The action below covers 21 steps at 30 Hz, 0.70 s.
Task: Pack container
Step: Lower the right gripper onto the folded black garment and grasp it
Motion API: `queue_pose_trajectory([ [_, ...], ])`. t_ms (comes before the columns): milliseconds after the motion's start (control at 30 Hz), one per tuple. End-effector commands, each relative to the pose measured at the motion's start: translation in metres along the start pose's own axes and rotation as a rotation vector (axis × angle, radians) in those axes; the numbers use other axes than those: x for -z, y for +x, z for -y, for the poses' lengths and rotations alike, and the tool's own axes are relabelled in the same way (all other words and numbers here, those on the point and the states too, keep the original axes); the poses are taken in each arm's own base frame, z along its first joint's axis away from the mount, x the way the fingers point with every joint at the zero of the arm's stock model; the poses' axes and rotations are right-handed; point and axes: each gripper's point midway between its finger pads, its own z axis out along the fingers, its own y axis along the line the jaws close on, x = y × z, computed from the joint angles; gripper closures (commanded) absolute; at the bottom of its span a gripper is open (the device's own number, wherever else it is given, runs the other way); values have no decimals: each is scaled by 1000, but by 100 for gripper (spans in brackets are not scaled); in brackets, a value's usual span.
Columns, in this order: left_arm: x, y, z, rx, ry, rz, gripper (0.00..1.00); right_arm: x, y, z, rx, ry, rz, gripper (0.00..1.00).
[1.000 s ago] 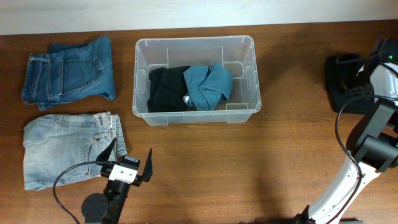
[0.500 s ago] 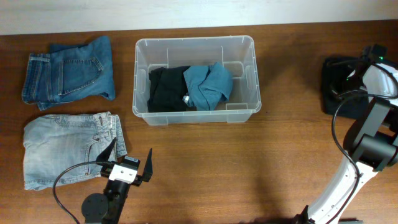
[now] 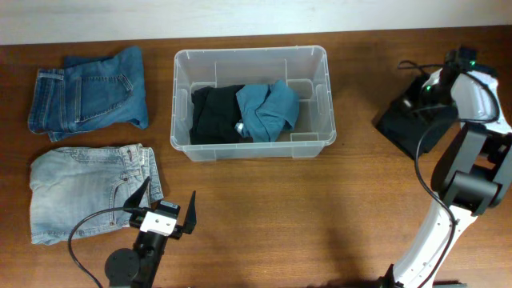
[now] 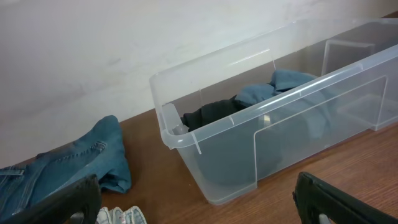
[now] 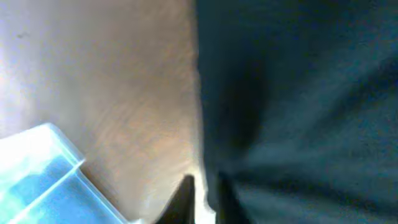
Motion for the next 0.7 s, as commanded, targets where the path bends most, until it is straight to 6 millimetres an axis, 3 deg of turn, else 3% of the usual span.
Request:
queue_pose_trajectory([
  [0, 0, 2, -1, -10, -4, -5, 1, 62, -15, -32, 88, -69, 112, 75],
  [33, 0, 2, -1, -10, -4, -5, 1, 72, -15, -31, 81, -62, 121, 63],
  [100, 0, 2, -1, -10, -4, -5, 1, 86, -15, -25, 77, -44, 129, 23],
  [167, 0, 2, -1, -10, -4, -5, 1, 96, -16, -13, 101, -17, 130, 1],
  [300, 0, 2, -1, -10, -4, -5, 1, 111, -19, 26, 117, 28, 115, 2],
  [467, 0, 2, -1, -10, -4, -5, 1, 125, -21, 77, 272, 74, 87, 1],
  [567, 0, 2, -1, -10, -4, -5, 1, 116, -18, 90, 258, 48, 56, 1],
  [667, 0, 2, -1, -10, -4, -5, 1, 104, -17, 88, 265, 25, 48, 1],
])
